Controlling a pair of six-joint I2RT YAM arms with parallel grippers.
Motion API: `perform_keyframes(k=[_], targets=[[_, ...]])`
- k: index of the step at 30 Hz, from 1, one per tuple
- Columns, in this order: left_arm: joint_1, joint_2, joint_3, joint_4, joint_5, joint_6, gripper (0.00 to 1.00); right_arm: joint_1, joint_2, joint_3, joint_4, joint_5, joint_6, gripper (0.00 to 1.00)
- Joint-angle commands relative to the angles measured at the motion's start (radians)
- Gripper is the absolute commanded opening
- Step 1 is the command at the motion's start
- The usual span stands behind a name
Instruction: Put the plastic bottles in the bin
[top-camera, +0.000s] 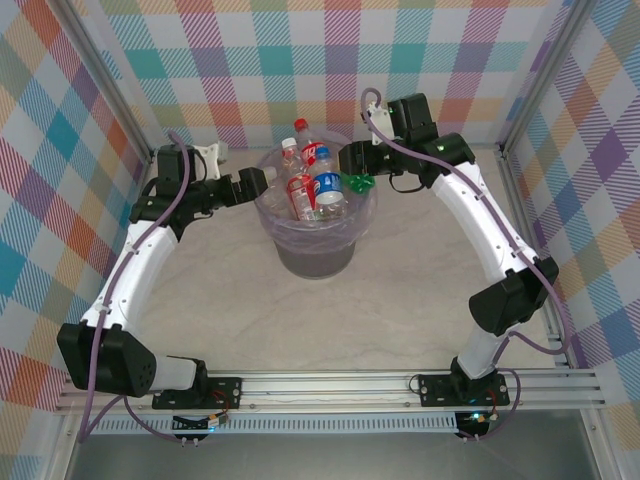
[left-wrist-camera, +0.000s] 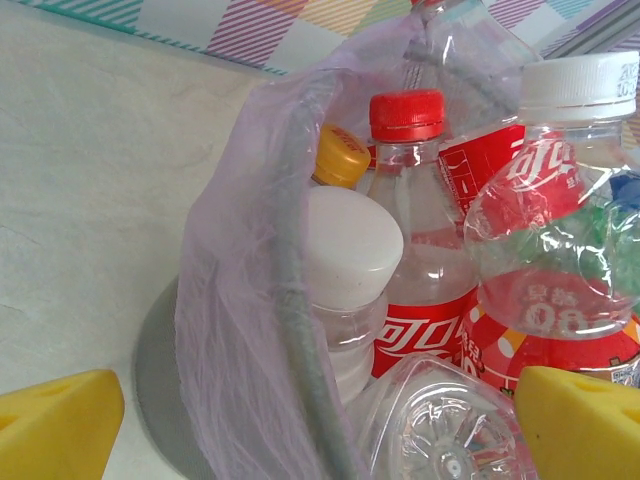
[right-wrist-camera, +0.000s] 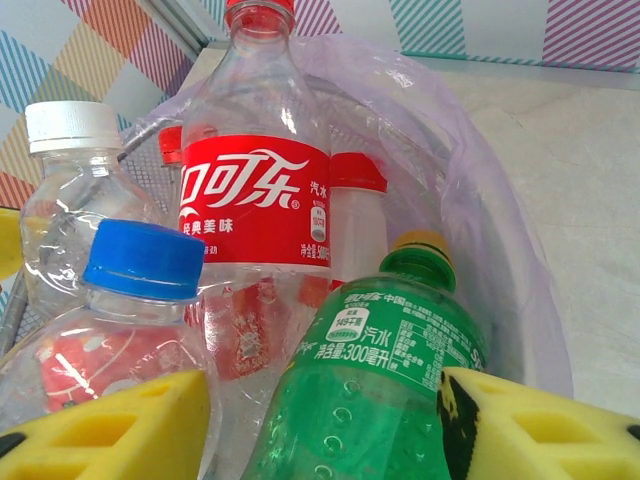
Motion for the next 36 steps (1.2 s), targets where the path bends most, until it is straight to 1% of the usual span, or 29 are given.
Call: perform_keyframes(k=[1, 4, 7, 10, 13, 17, 18, 22, 25, 28, 31, 33, 34, 36], targets=[[0.005, -0.010, -0.007, 0.060, 0.031, -0.026, 1.00, 0.025, -0.008, 0.049, -0.052, -0.024, 0.005, 0.68], [0.004, -0.012, -0.002, 0.053, 0.024, -0.022, 1.00, 0.020, -0.035, 0.088, -0.086, 0.034, -0.019, 0.73], [0.006, -0.014, 0.007, 0.036, 0.011, -0.007, 1.00, 0.014, -0.072, 0.104, -0.114, 0.084, -0.040, 0.75], [0.009, -0.017, 0.010, 0.031, 0.000, -0.001, 1.00, 0.013, -0.130, 0.065, -0.121, 0.133, -0.049, 0.75], [0.008, -0.018, 0.007, 0.034, -0.004, -0.003, 1.00, 0.013, -0.203, -0.037, -0.100, 0.159, -0.038, 0.68], [0.009, -0.016, -0.011, 0.046, 0.002, -0.017, 1.00, 0.013, -0.280, -0.176, -0.040, 0.156, -0.009, 0.56], [0.009, -0.016, -0.016, 0.052, 0.003, -0.022, 1.00, 0.013, -0.281, -0.194, -0.029, 0.143, -0.005, 0.53], [0.009, -0.014, -0.030, 0.060, 0.004, -0.029, 1.00, 0.014, -0.237, -0.203, 0.000, 0.109, 0.004, 0.47], [0.008, -0.014, -0.048, 0.080, 0.017, -0.034, 1.00, 0.013, -0.200, -0.215, 0.058, 0.096, 0.013, 0.45], [0.009, -0.011, -0.056, 0.082, 0.011, -0.037, 1.00, 0.013, -0.184, -0.227, 0.089, 0.092, 0.034, 0.45], [0.009, -0.027, -0.042, 0.058, -0.017, -0.021, 1.00, 0.013, -0.229, -0.271, 0.127, 0.107, 0.039, 0.45], [0.010, -0.042, -0.016, 0.032, -0.049, -0.002, 1.00, 0.010, -0.257, -0.270, 0.110, 0.126, 0.026, 0.45], [0.010, -0.045, -0.001, 0.015, -0.065, 0.005, 1.00, 0.008, -0.272, -0.271, 0.106, 0.133, 0.021, 0.46], [0.012, -0.052, 0.026, -0.013, -0.115, 0.013, 1.00, -0.006, -0.313, -0.276, 0.100, 0.135, 0.012, 0.51]])
